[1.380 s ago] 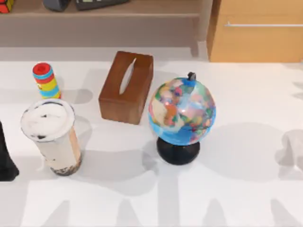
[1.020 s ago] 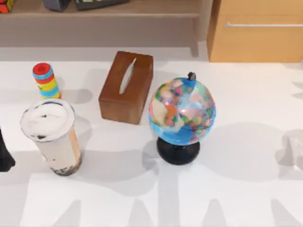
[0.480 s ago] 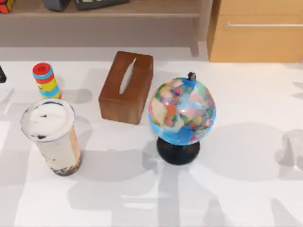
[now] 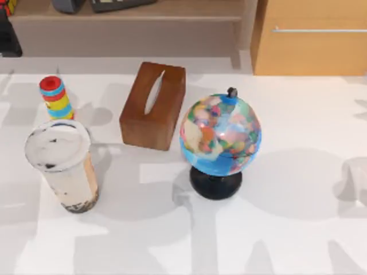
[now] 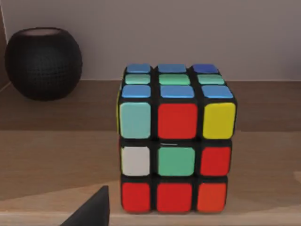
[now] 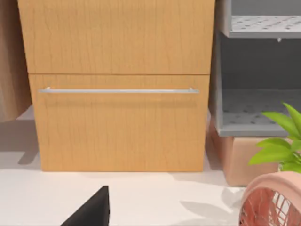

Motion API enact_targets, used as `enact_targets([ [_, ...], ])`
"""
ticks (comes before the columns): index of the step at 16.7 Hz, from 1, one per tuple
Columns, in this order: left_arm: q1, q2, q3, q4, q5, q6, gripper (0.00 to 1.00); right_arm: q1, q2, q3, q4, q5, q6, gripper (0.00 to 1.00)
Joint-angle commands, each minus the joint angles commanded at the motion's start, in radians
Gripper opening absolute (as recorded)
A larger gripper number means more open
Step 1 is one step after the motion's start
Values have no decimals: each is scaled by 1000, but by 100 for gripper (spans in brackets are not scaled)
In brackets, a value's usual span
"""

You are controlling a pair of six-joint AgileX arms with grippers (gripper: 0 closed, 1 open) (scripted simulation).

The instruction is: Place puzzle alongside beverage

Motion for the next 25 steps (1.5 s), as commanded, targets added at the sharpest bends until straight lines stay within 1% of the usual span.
enact_targets([
  [4, 19, 209, 97, 123, 22, 0, 100, 0, 0, 0, 0, 0, 0, 100],
  [7, 24, 262, 125, 158, 29, 1, 100, 0, 0, 0, 0, 0, 0, 100],
  [13, 19, 268, 137, 150, 24, 1, 100, 0, 0, 0, 0, 0, 0, 100],
  [21, -2, 411, 372, 60, 5, -1, 100, 0, 0, 0, 0, 0, 0, 100],
  [25, -5, 430, 400, 51, 2, -1, 100, 0, 0, 0, 0, 0, 0, 100],
])
